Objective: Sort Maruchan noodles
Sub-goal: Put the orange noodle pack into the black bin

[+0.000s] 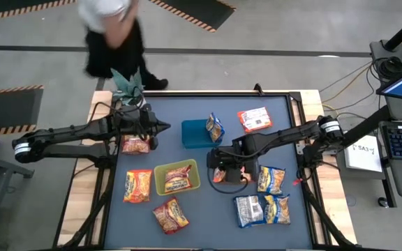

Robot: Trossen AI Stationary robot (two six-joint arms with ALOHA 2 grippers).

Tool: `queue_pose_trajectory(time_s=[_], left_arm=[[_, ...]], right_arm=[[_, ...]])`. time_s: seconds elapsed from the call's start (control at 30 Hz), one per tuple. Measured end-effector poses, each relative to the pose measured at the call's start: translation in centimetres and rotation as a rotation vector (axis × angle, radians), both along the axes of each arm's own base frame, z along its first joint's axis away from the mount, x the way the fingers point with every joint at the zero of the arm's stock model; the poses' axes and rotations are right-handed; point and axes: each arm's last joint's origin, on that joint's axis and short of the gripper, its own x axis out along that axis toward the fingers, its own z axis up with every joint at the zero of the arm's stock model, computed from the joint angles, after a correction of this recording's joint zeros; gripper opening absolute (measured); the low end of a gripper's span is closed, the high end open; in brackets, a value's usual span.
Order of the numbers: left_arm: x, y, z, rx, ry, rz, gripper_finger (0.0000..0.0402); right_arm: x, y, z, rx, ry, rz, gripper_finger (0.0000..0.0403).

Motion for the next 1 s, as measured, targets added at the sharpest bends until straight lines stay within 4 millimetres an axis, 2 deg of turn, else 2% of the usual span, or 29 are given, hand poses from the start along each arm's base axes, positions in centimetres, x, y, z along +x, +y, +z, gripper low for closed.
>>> queue_pose_trajectory(time_s=[0.23,0.5,0.67,0.87,1.0], left_arm=[[0.1,0.0,0.2,0.006,-0.018,0.0,0.0],[0.1,0.1,0.4,0.014,-0.039,0.0,0.0],[0.2,0.1,0.5,0.014,-0.051,0.002,0.0],[0.2,0.1,0.5,0.014,-0.051,0.001,0.0],[0.2,0.1,0.5,0.014,-0.052,0.002,0.0]], right_arm=[[0.4,0.0,0.2,0.064,-0.031,-0.148,0.0085],[0.5,0.0,0.8,0.114,-0.068,-0.239,0.0137],[0.1,-0.3,1.6,0.039,-0.107,-0.329,0.0159],[-1.6,-0.7,3.7,0.025,-0.133,-0.407,0.0154],[-1.6,-0.9,3.8,0.041,-0.147,-0.434,0.013]])
